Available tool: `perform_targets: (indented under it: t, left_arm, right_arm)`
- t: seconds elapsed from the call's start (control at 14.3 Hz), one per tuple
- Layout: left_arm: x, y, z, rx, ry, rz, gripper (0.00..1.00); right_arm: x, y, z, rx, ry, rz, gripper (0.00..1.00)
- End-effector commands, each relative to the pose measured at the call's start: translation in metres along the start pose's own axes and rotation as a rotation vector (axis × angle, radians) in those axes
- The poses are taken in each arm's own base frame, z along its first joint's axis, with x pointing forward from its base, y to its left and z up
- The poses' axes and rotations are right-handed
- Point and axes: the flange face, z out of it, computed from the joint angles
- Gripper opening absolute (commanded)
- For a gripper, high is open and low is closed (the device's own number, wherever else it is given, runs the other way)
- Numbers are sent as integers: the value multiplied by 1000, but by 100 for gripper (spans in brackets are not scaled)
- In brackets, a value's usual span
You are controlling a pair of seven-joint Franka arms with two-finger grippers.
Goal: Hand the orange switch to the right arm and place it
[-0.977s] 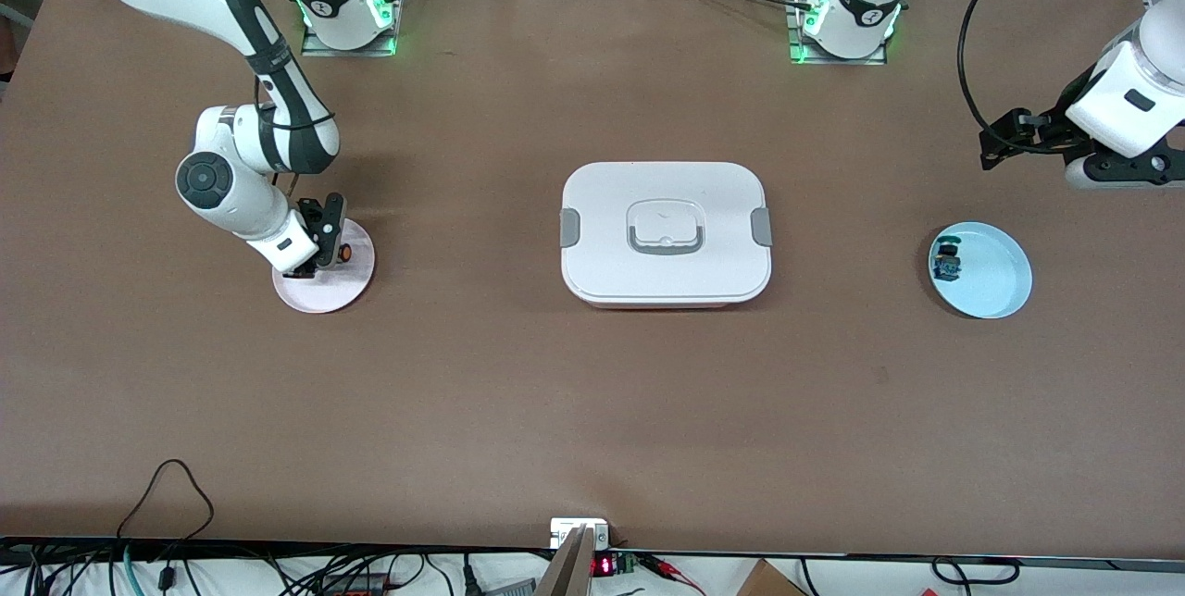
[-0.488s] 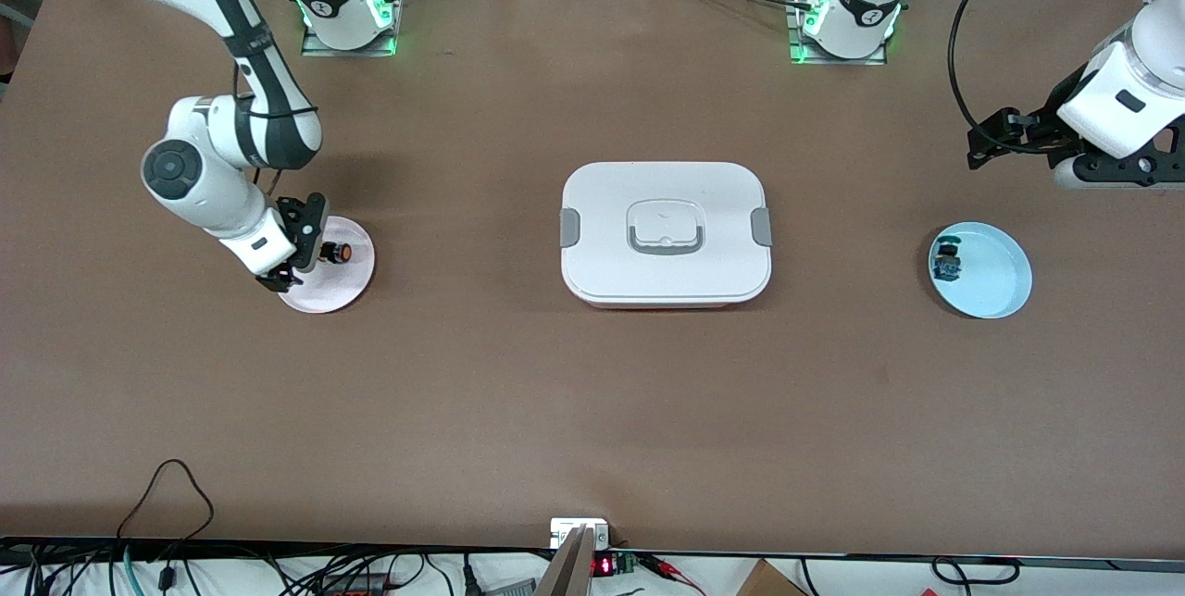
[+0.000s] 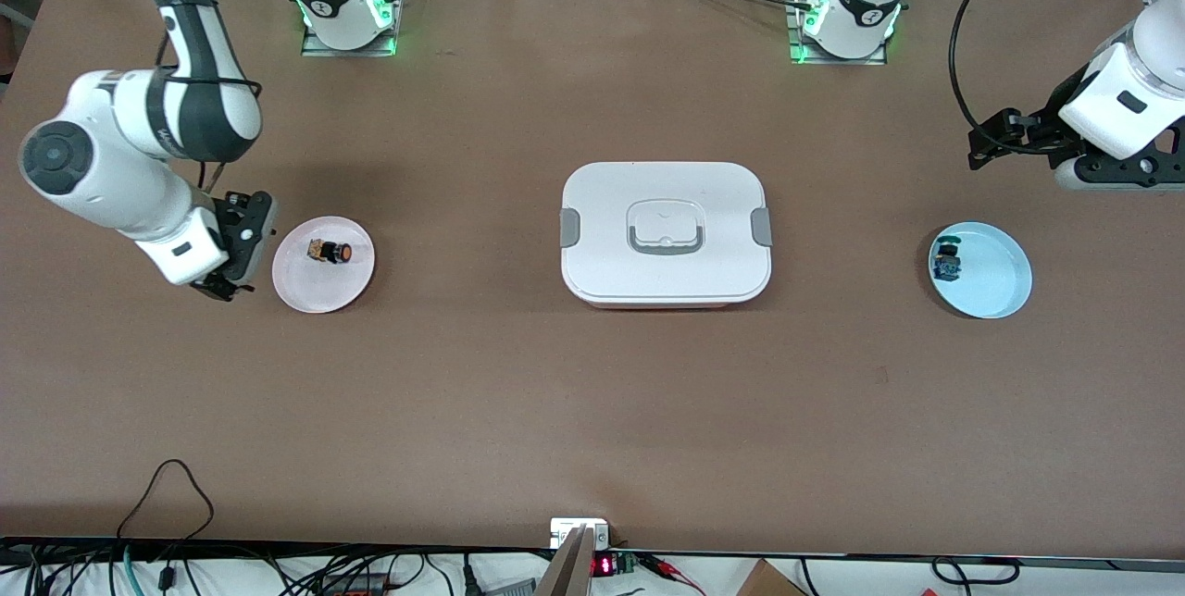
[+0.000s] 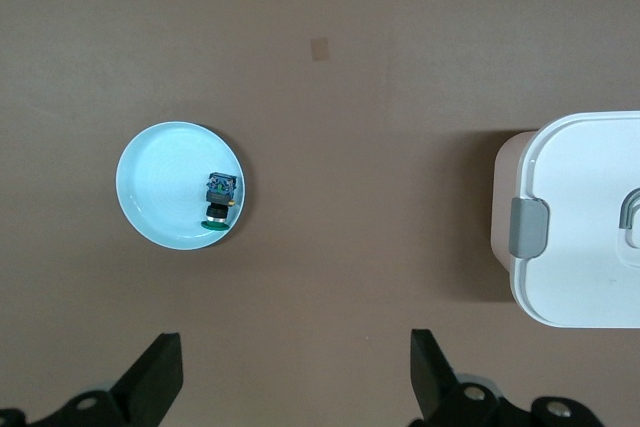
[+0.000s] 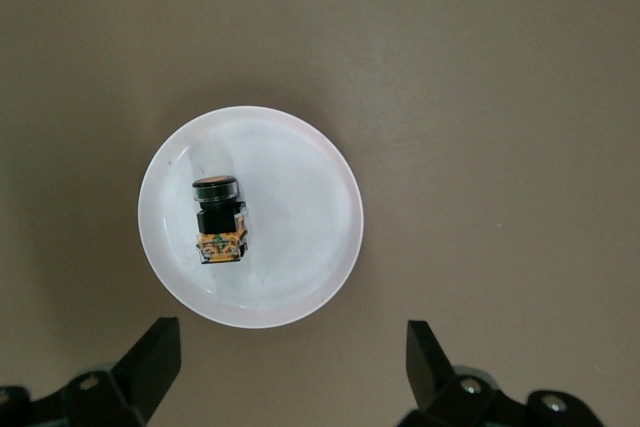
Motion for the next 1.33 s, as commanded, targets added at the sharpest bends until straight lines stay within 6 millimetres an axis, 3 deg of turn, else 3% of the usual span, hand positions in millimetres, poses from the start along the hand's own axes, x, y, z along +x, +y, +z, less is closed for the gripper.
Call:
perform_targets:
  t: [0.0, 0.21, 0.28, 0.7, 0.91, 0.98, 1.19, 1.26]
  left_arm:
    - [3, -2, -5, -11, -1, 3, 100]
    - [3, -3, -4, -12, -2, 2, 100]
    - [3, -3, -4, -12, -2, 2, 100]
    - [3, -3, -4, -12, -2, 0, 100]
    - [3, -3, -4, -12, -2, 0, 100]
    - [3, -3, -4, -12, -2, 0, 100]
    - [3, -3, -4, -12, -2, 0, 100]
    - [3, -3, -4, -12, -2, -1, 100]
  right_arm:
    - [1, 0, -35, 30, 22, 178, 100]
    - [1, -6, -60, 62, 41, 465, 100]
    - [4, -9, -66, 107, 61, 635, 100]
    - [12, -25, -89, 202, -32, 1228, 100]
    - [17, -27, -121, 203, -74, 1300, 100]
    - [6, -23, -131, 196, -64, 1315, 100]
    - [-56, -3, -154, 158, -9, 1422, 100]
    - [-67, 0, -162, 147, 4, 1427, 100]
